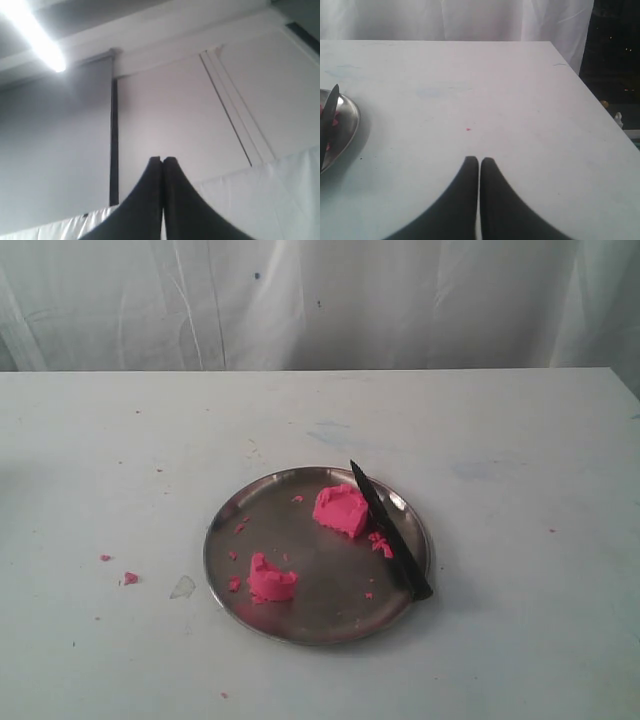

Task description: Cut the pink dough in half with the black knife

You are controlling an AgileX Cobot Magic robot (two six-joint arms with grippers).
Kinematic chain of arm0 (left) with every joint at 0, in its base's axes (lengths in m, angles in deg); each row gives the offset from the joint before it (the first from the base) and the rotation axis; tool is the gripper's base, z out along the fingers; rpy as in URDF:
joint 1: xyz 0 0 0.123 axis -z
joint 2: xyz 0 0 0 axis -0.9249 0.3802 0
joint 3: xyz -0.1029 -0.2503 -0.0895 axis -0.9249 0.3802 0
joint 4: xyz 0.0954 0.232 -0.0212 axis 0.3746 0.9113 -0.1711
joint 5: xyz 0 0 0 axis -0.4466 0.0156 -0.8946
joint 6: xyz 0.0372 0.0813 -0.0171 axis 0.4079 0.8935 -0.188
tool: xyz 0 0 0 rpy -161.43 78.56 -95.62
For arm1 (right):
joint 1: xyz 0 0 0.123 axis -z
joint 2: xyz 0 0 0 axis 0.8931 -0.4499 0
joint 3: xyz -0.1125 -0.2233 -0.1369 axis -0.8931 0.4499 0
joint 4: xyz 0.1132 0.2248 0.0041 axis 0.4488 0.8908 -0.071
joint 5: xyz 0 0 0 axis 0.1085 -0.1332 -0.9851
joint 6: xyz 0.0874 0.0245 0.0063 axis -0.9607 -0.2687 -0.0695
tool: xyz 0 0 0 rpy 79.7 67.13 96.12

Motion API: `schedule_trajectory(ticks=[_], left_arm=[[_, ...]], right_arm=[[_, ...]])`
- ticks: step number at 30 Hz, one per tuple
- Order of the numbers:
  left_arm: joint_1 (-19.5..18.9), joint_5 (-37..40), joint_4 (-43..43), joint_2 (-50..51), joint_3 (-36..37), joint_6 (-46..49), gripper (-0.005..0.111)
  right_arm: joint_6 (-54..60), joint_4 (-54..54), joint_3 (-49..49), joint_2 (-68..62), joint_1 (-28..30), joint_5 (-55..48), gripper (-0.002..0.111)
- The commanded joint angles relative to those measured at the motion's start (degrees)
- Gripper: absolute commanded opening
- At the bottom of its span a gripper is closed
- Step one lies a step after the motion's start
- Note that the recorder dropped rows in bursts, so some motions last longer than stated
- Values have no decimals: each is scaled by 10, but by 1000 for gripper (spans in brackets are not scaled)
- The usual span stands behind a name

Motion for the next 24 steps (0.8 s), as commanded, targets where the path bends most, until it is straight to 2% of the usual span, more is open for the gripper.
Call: schedule_trajectory(ticks=[1, 3, 4, 6, 10, 12, 14, 18, 19, 24], left_arm=[[-7, -32, -46, -53, 125, 5, 0], [-23, -32, -78, -71, 175, -70, 0], [-33, -32, -97, -71, 175, -108, 0], [-56, 82, -129, -71, 175, -126, 0], [-103, 284, -95, -71, 175, -124, 0], [-121, 440, -44, -71, 175, -121, 0], [-128, 577, 21, -71, 175, -122, 0], [-128, 775, 28, -71, 175, -127, 0], [-128, 808, 27, -71, 175, -126, 0], [-128, 776, 27, -71, 175, -126, 0]], right_arm=[[-3, 0, 0, 2, -4, 1, 1], [-3, 0, 0, 2, -4, 1, 1], [-3, 0, 0, 2, -4, 1, 1], [-3, 1, 0, 2, -4, 1, 1], [-3, 1, 0, 2, -4, 1, 1], [-3, 1, 0, 2, -4, 1, 1], [-3, 1, 0, 2, -4, 1, 1], [-3, 1, 0, 2, -4, 1, 1], [-3, 1, 0, 2, -4, 1, 1], [-3, 1, 0, 2, -4, 1, 1]])
